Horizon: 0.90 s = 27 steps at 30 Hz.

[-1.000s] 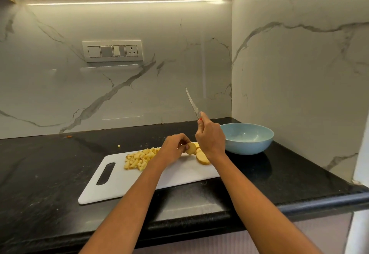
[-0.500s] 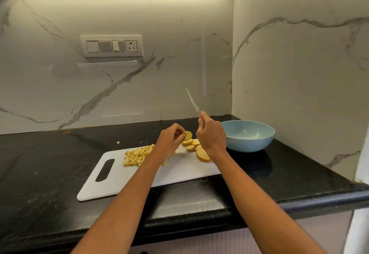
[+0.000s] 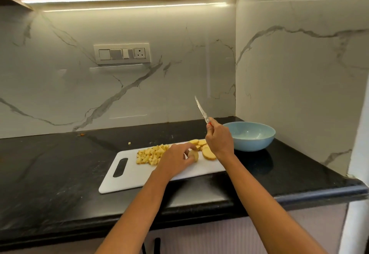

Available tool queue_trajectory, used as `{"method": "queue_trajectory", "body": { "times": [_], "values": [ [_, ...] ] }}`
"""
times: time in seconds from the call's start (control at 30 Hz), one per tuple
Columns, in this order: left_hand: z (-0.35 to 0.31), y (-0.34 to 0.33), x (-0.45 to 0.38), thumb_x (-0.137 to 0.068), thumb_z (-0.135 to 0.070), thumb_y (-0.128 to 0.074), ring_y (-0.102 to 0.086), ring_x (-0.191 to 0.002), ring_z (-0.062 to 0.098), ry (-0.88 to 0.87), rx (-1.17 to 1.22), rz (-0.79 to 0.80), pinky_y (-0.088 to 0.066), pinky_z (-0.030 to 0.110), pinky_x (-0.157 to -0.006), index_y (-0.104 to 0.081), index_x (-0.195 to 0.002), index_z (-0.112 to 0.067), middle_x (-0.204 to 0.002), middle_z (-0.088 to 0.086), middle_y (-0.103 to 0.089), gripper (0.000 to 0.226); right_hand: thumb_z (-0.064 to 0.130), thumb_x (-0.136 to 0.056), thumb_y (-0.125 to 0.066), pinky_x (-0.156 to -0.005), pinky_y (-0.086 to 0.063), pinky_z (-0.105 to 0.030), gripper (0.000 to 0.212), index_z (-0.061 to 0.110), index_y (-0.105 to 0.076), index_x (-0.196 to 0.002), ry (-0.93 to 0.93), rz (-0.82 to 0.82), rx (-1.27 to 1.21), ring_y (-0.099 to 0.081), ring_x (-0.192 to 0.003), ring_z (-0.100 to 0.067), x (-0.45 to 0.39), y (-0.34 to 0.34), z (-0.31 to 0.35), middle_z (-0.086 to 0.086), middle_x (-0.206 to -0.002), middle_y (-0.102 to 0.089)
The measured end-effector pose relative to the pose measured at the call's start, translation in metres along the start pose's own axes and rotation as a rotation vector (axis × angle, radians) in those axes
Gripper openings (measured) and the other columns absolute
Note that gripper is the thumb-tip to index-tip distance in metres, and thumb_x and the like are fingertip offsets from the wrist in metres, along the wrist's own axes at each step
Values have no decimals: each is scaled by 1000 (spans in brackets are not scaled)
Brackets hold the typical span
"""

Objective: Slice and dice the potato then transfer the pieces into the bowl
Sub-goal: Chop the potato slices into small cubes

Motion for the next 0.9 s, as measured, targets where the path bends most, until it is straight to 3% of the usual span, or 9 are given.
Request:
{"method": "queue_trajectory", "body": {
  "times": [0.17,0.33,0.47,0.63,0.9],
  "values": [
    [3,6,19,-85,-41,-61,-52,-76,3,46,-82,-5,-34,18,-60,-70,-94,-26,-91,-14,-65,19,21,-101,-39,-63,-45,-25,33,11,-54,-128,-22,87,42,-57,-78,-14,23,-1,1,-9,-98,-67],
    [1,-1,31,-85,-37,-59,-51,-95,6,56,-125,66,-41,21,-75,-63,-115,-27,-116,-11,-62,31,23,-100,-41,-76,-48,-30,36,15,-52,-133,-55,244,21,-61,-92,-19,56,0,7,-9,-110,-66],
    [7,5,34,-85,-40,-62,-52,-90,6,127,-43,-7,-45,21,-78,-60,-119,-26,-111,-9,-65,37,24,-100,-40,-63,-36,-21,36,23,-52,-134,-2,323,99,-51,-76,-12,81,7,17,-7,-103,-66],
    [17,9,39,-81,-40,-68,-54,-92,10,222,42,-65,-46,25,-79,-56,-125,-21,-109,-5,-65,49,21,-96,-47,-75,-46,-27,23,16,-60,-113,-56,483,268,-58,-87,-15,94,1,17,-5,-103,-64],
    [19,11,37,-80,-32,-71,-54,-82,6,223,81,-52,-44,18,-69,-72,-101,-18,-103,-4,-69,24,19,-95,-49,-71,-41,-22,22,14,-55,-116,-75,470,343,-60,-92,-16,108,3,19,-5,-105,-62]
  ]
}}
Point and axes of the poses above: each hand's wrist, its own x-axis away from the middle knuckle, its own y-axis out of the back of the hand, z = x × y, the point moved 10 cm from there along -x, towards the middle knuckle
